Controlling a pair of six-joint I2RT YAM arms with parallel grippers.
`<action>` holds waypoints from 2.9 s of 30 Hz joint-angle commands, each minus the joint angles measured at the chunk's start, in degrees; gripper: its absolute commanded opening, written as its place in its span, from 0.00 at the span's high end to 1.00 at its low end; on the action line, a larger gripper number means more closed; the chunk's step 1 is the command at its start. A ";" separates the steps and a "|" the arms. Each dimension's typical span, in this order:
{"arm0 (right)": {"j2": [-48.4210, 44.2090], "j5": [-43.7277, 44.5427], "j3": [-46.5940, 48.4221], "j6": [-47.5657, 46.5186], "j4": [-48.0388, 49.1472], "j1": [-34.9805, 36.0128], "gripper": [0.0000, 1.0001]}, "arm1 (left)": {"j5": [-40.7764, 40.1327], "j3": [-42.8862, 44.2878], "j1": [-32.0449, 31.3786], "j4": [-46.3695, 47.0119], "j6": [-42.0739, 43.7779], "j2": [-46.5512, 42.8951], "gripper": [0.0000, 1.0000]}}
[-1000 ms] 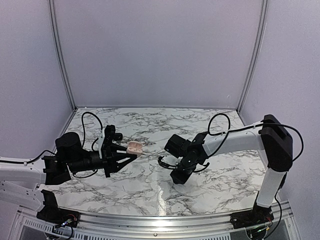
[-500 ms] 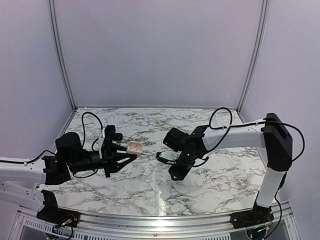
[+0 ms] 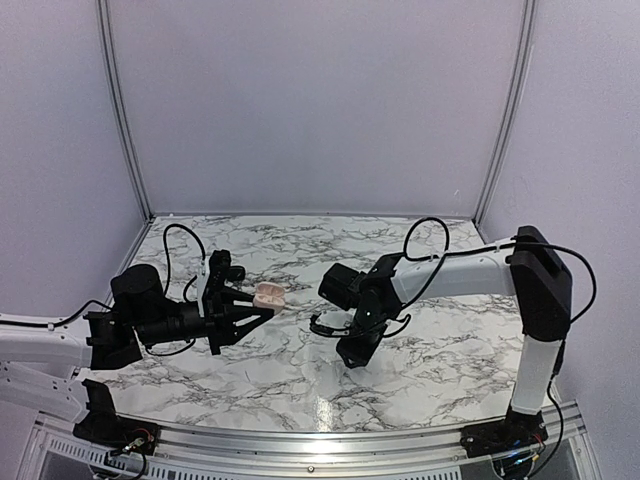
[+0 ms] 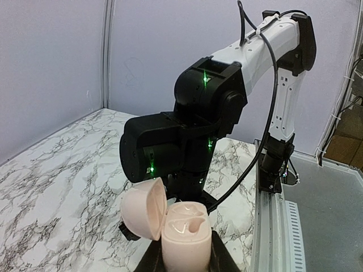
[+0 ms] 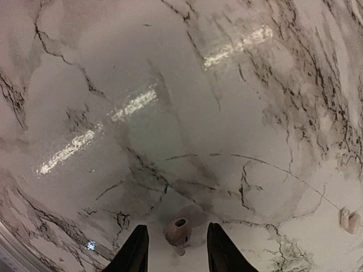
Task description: Insert the wireless bluetooth earbuds into the charging case
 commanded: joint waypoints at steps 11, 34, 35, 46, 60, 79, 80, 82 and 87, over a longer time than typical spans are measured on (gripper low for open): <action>3.17 1.84 2.39 -0.77 -1.07 0.51 0.73 | -0.05 -0.40 0.41 1.60 0.30 -0.67 1.00; -13.75 -4.07 -1.25 2.71 17.29 -5.02 0.92 | -6.06 -5.74 0.59 10.59 4.72 -4.00 1.00; -15.64 -5.13 -1.35 2.72 19.21 -5.12 0.92 | -6.29 -5.85 0.59 10.87 4.96 -4.19 1.00; -29.57 -16.54 -2.20 3.91 39.62 -3.31 0.93 | -7.72 -5.76 0.43 11.36 12.95 -7.08 1.00; -29.41 -19.03 -7.25 13.88 68.03 4.95 0.93 | -10.81 -5.59 0.17 14.11 18.25 -8.48 1.00; -21.38 -15.57 -3.63 15.96 73.86 9.25 0.93 | -13.17 -5.59 -0.11 21.38 12.38 -5.66 1.00; -21.10 -15.41 -3.52 16.37 74.41 9.25 0.93 | -13.22 -5.58 -0.11 21.51 12.42 -5.46 1.00; -20.53 -14.70 -3.24 17.23 75.40 9.34 0.93 | -13.26 -5.67 -0.11 21.89 12.55 -5.28 1.00; -18.51 -13.96 -1.34 19.11 76.26 9.45 0.93 | -13.26 -5.67 -0.21 22.48 12.42 -4.97 1.00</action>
